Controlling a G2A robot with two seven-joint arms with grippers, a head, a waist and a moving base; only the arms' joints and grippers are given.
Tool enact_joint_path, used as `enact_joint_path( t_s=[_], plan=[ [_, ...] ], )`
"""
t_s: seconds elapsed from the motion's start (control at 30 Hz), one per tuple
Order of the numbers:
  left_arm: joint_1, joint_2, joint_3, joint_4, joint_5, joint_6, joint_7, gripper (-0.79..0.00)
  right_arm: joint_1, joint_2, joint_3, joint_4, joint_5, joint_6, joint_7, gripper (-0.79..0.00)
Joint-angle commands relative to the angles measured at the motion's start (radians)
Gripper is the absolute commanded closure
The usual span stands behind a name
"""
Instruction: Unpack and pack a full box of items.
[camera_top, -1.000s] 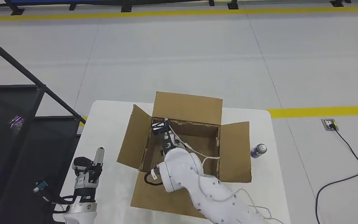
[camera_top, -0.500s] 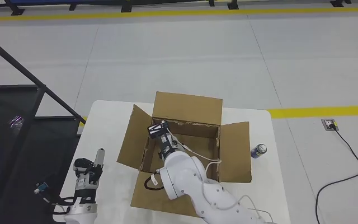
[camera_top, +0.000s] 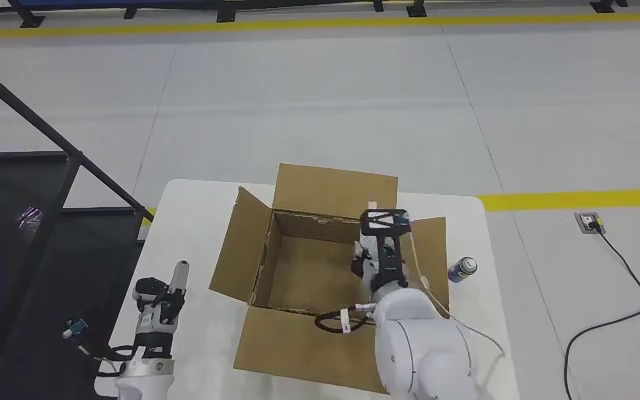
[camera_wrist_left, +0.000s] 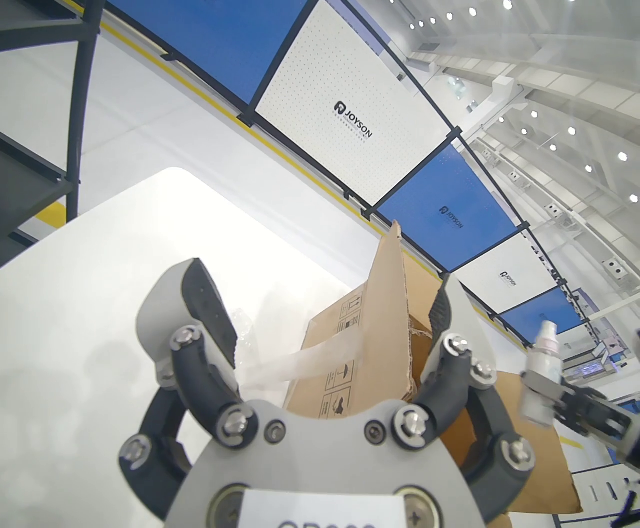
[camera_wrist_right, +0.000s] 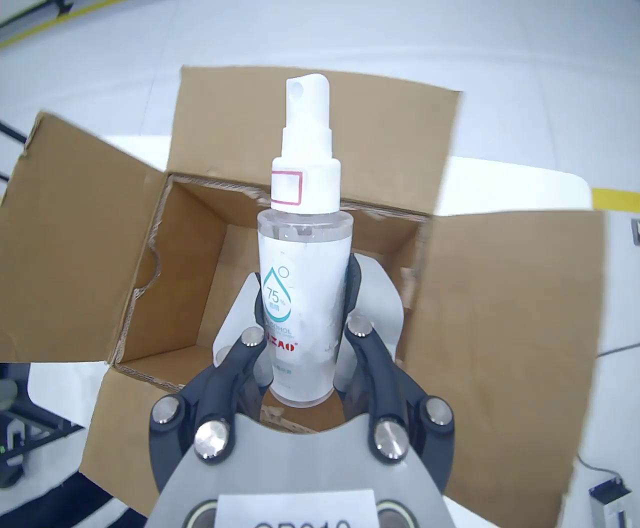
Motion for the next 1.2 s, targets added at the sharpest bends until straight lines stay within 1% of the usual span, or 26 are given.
enact_joint_path(
  t_s=[0.0,0.07,0.1,0.23,0.33,0.4,0.47,0.57,0.6,0.73,0.87,0.9,0.93,1.0,1.03,1.07,1.13,1.17],
  plan=[
    [-0.014,0.0,-0.006,0.007,-0.007,0.006,-0.006,-0.785,-0.133,0.009,0.094,-0.124,-0.029,0.019,-0.01,0.0],
    [-0.027,0.0,-0.014,0.014,-0.014,0.009,-0.012,-0.785,-0.233,0.015,0.179,-0.189,-0.016,0.044,-0.024,0.0],
    [-0.033,0.001,-0.017,0.019,-0.019,0.012,-0.016,-0.785,-0.269,0.016,0.222,-0.189,0.003,0.061,-0.042,0.0],
    [-0.055,0.001,-0.023,0.033,-0.032,0.02,-0.028,-0.785,-0.382,0.018,0.398,-0.189,0.169,0.081,-0.104,0.0],
    [-0.069,0.0,-0.015,0.042,-0.03,0.026,-0.032,-0.785,-0.421,0.02,0.516,-0.118,0.306,0.05,-0.135,0.0],
    [-0.077,0.0,-0.005,0.046,-0.018,0.03,-0.035,-0.785,-0.403,0.023,0.57,-0.022,0.366,0.001,-0.133,0.0],
    [-0.083,-0.001,0.004,0.049,-0.01,0.036,-0.035,-0.785,-0.359,0.028,0.607,0.083,0.411,-0.036,-0.116,0.0],
    [-0.087,-0.001,0.011,0.049,-0.002,0.044,-0.033,-0.785,-0.297,0.036,0.621,0.211,0.467,-0.158,-0.1,0.0],
    [-0.088,-0.002,0.011,0.05,0.0,0.045,-0.032,-0.785,-0.281,0.038,0.625,0.249,0.48,-0.181,-0.096,0.0],
    [-0.093,-0.003,0.01,0.056,0.001,0.058,-0.025,-0.785,-0.224,0.045,0.614,0.35,0.488,-0.223,-0.091,0.0],
    [-0.095,-0.004,0.008,0.057,-0.001,0.065,-0.018,-0.785,-0.187,0.051,0.616,0.408,0.486,-0.242,-0.082,0.0],
    [-0.095,-0.004,0.007,0.056,-0.001,0.066,-0.017,-0.785,-0.183,0.053,0.615,0.414,0.488,-0.243,-0.08,-0.012],
    [-0.095,-0.004,0.007,0.056,0.0,0.066,-0.016,-0.785,-0.179,0.054,0.615,0.419,0.491,-0.245,-0.079,-0.142],
    [-0.095,-0.004,0.007,0.056,0.001,0.068,-0.014,-0.785,-0.174,0.056,0.616,0.426,0.492,-0.248,-0.08,-0.283],
    [-0.095,-0.004,0.007,0.056,0.001,0.069,-0.013,-0.785,-0.171,0.057,0.616,0.429,0.495,-0.25,-0.08,-0.336],
    [-0.096,-0.005,0.005,0.056,0.001,0.07,-0.012,-0.785,-0.169,0.059,0.616,0.432,0.496,-0.25,-0.079,-0.366],
    [-0.096,-0.005,0.002,0.057,-0.001,0.071,-0.011,-0.785,-0.166,0.061,0.614,0.435,0.495,-0.25,-0.077,-0.394],
    [-0.096,-0.005,0.001,0.057,-0.001,0.072,-0.011,-0.785,-0.165,0.062,0.613,0.435,0.493,-0.247,-0.078,-0.493]
  ],
)
